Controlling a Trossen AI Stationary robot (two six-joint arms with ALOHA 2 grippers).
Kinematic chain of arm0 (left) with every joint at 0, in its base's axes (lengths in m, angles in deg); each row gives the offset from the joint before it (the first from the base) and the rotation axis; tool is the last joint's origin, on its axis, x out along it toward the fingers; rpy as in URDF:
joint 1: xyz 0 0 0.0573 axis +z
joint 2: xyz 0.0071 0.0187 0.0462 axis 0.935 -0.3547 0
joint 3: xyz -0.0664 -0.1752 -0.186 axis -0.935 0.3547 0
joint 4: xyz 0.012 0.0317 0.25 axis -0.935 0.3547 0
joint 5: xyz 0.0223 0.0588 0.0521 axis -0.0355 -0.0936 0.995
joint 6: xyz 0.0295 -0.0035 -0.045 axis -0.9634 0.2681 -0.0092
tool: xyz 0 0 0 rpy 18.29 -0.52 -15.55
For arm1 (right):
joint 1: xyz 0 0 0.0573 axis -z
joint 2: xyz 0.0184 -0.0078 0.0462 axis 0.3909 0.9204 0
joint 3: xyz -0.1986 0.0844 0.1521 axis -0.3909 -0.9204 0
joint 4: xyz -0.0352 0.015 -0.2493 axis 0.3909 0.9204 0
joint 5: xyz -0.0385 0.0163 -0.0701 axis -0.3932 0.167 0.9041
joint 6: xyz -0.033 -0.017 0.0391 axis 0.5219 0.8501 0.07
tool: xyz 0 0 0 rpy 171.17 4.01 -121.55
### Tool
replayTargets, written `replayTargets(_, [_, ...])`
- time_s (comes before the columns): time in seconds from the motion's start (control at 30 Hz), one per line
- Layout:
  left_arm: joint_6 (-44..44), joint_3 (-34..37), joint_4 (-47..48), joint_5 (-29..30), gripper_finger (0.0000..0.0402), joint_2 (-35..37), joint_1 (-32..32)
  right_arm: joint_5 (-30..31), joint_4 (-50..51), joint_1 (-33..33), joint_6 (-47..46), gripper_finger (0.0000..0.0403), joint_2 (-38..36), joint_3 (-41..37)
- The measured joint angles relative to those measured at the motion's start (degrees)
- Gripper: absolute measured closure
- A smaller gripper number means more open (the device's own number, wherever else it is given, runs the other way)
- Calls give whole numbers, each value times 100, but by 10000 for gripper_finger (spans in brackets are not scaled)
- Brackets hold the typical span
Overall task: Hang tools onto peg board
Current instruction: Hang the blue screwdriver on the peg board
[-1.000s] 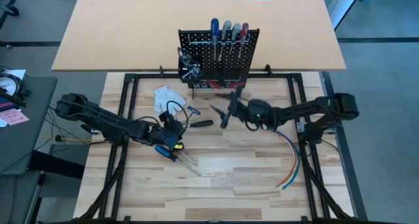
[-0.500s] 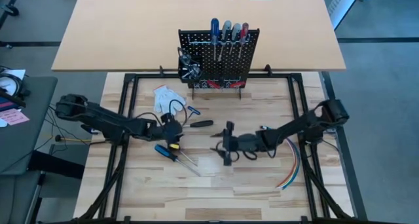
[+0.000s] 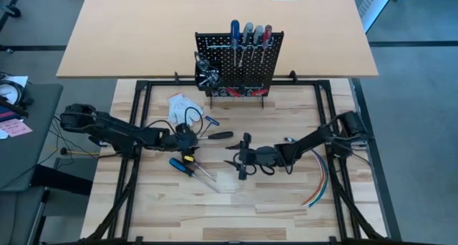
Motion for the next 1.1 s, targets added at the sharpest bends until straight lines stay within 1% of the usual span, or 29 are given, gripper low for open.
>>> replayTargets(0.17, [-173, -4, 87, -481, 265, 0, -19, -5, -9, 109, -96, 159, -7, 2])
replayTargets(0.23, [-266, -77, 663, -614, 265, 40, -175, -6, 11, 108, -96, 159, -4, 2])
replayTargets(0.27, [-151, -151, 1108, -481, 265, 75, -315, -6, 6, 108, -96, 159, -4, 2])
replayTargets(0.3, [67, -219, 1512, -203, 265, 106, -474, -6, 2, 108, -96, 159, -4, 2])
replayTargets(0.37, [374, -306, 1950, 323, 265, 191, -798, -6, 13, 108, -96, 159, -4, 2])
replayTargets(0.43, [435, -303, 1874, 495, 265, 318, -1123, -8, 19, 106, -98, 159, -4, 2])
replayTargets(0.5, [436, -297, 1712, 395, 265, 420, -1435, -8, 20, 108, -124, 159, -4, 2])
replayTargets(0.7, [707, -289, 1641, 408, 265, 562, -2203, -9, 26, 119, -139, 159, -4, 2])
replayTargets(0.9, [916, -286, 1721, 408, 265, 546, -2537, -12, 20, 119, -155, 159, -4, 2])
replayTargets(1.03, [1129, -286, 1747, 383, 265, 687, -2728, -44, 16, 119, -155, 159, -4, 2])
replayTargets(1.1, [1347, -286, 1807, 291, 265, 732, -2837, -467, 10, 123, -154, 159, -4, 4])
